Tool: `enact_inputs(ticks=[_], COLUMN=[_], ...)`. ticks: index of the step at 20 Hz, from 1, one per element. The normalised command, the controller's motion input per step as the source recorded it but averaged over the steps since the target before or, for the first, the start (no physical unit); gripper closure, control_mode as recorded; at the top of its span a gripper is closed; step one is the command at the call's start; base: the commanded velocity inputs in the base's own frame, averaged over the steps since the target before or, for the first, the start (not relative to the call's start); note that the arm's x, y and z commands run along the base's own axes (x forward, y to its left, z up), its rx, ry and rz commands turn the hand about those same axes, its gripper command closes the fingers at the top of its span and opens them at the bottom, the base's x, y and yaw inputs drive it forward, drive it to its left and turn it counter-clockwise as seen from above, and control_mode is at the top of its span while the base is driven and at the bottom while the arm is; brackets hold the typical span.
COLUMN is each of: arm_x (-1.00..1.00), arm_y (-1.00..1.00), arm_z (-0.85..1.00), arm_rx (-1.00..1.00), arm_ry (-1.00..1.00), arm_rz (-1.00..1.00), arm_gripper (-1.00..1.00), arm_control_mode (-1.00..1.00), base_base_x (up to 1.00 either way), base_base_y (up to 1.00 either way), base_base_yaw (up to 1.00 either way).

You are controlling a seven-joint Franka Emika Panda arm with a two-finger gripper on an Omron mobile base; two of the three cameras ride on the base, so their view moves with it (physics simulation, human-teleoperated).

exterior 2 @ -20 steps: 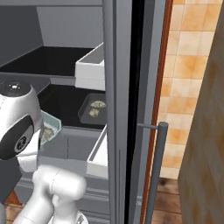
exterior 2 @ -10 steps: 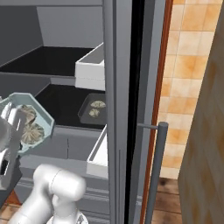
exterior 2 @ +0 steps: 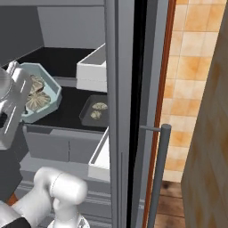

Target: Place two dumplings into each of the tupperware containers and then place the containers in the fridge.

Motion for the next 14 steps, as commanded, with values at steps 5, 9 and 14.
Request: enact_inputs(ticks=[5, 9, 14], arm_x=[0.87, 0.94, 0.77], arm_y=[0.00, 0.01, -0.23], arm_z=[0.23, 0.04, -0.20], arm_rx=[0.03, 0.00, 0.02], arm_ry=[0.00, 0.00, -0.10], arm_rz=[-0.09, -0.05, 0.06], arm_gripper=[1.00, 1.00, 1.00], arm_control_mode=[-1.00, -1.00, -1.00], base_base_x=[0.00, 0.00, 0.00], base_base_y=[0.00, 0.00, 0.00], base_base_yaw=[0.00, 0.00, 0.00])
